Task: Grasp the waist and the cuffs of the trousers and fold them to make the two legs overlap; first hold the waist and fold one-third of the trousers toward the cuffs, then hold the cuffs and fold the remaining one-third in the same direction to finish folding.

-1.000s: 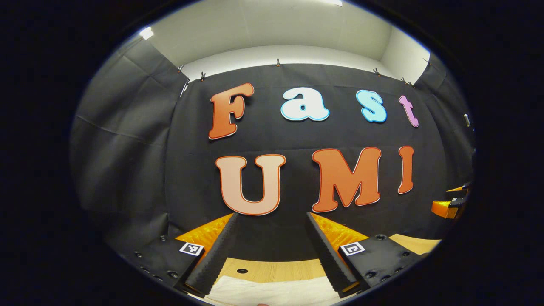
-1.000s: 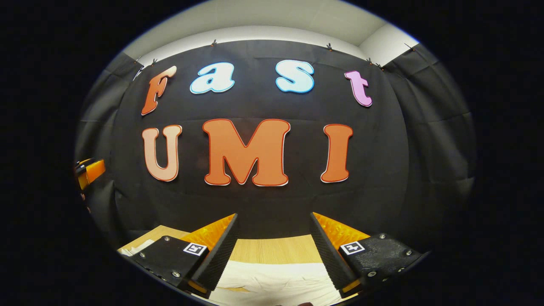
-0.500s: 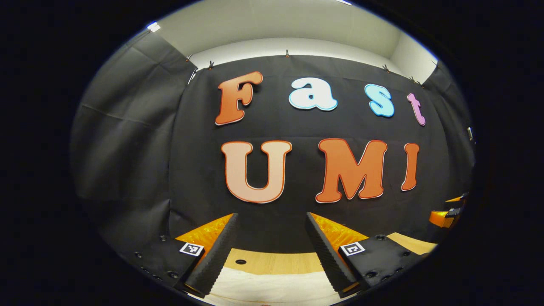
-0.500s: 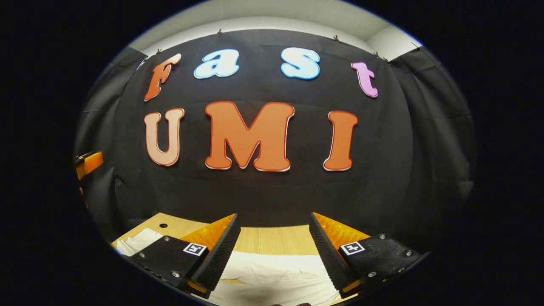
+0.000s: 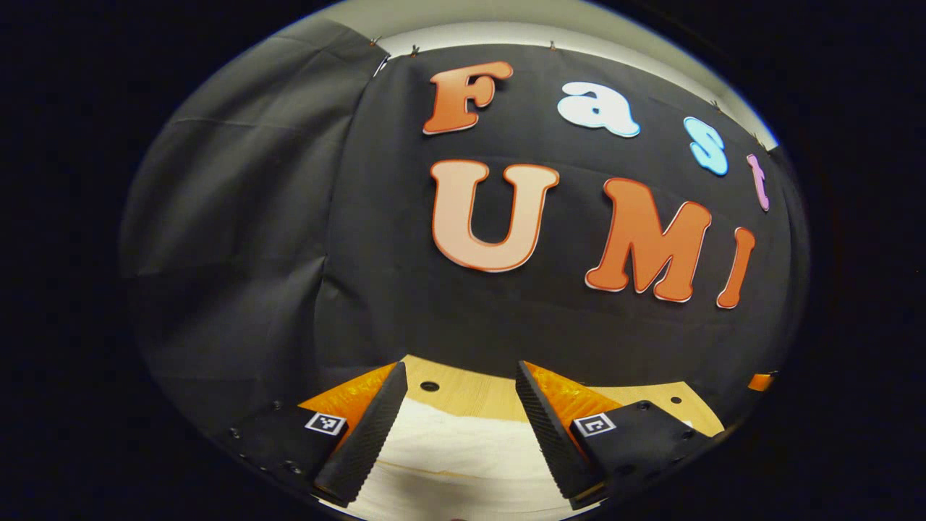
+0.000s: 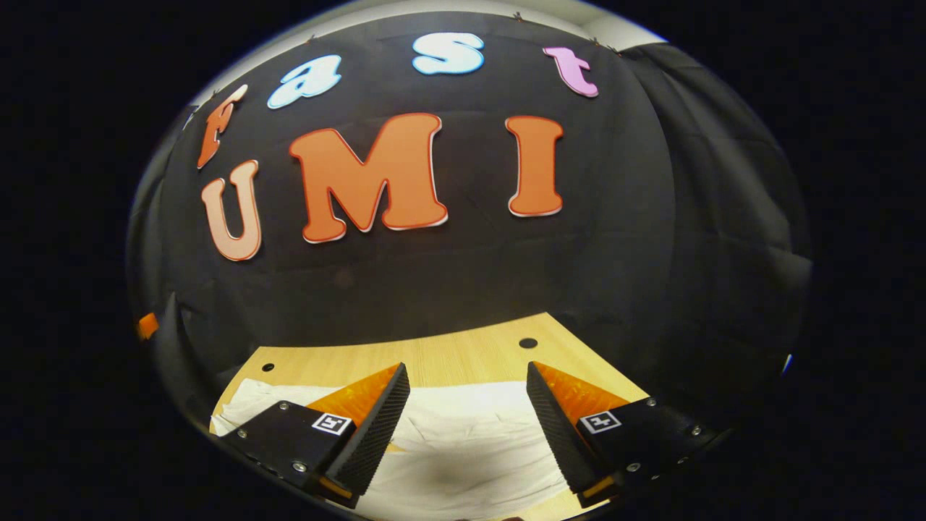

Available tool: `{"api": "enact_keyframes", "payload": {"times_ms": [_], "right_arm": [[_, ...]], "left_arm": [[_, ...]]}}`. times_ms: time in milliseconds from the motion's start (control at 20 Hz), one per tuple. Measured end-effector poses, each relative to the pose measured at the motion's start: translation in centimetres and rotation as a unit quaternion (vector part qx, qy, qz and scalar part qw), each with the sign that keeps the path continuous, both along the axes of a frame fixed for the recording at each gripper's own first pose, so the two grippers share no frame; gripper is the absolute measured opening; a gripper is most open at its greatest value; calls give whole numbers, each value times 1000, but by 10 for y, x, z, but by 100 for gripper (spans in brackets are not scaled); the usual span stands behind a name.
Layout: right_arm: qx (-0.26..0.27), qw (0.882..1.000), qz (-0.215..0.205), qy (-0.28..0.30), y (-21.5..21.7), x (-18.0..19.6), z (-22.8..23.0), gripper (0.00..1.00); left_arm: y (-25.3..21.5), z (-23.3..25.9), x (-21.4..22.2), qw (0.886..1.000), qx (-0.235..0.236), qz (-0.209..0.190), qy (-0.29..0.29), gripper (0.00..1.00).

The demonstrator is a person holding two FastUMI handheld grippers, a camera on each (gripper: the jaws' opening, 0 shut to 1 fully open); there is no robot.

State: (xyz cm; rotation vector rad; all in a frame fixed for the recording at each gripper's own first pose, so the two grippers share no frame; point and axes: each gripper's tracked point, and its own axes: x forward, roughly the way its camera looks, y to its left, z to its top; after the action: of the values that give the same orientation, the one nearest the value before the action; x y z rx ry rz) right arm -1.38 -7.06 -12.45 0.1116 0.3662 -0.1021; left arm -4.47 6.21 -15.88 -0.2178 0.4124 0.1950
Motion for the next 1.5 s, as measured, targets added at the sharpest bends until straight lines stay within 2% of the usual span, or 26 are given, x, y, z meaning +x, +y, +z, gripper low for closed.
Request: {"api": "enact_keyframes", "payload": {"times_ms": [250,500,700,850,1000,1200,1500], "right_arm": [[22,998,-20,63,-16,-14,-41,98],[76,988,-39,132,-24,-31,-80,97],[117,974,-54,184,-30,-42,-112,98],[161,959,-73,221,-36,-51,-137,97],[192,943,-95,256,-42,-63,-158,96],[205,930,-106,288,-53,-72,-177,96],[235,913,-121,311,-57,-78,-193,96]], "left_arm": [[19,-50,-22,995,-82,23,61,98],[48,-110,-62,975,-145,68,153,99],[72,-158,-98,948,-206,116,215,99],[92,-186,-132,922,-249,157,251,99],[112,-206,-164,899,-274,194,281,99],[127,-234,-197,870,-310,224,311,99],[138,-259,-242,834,-349,263,336,99]]}}
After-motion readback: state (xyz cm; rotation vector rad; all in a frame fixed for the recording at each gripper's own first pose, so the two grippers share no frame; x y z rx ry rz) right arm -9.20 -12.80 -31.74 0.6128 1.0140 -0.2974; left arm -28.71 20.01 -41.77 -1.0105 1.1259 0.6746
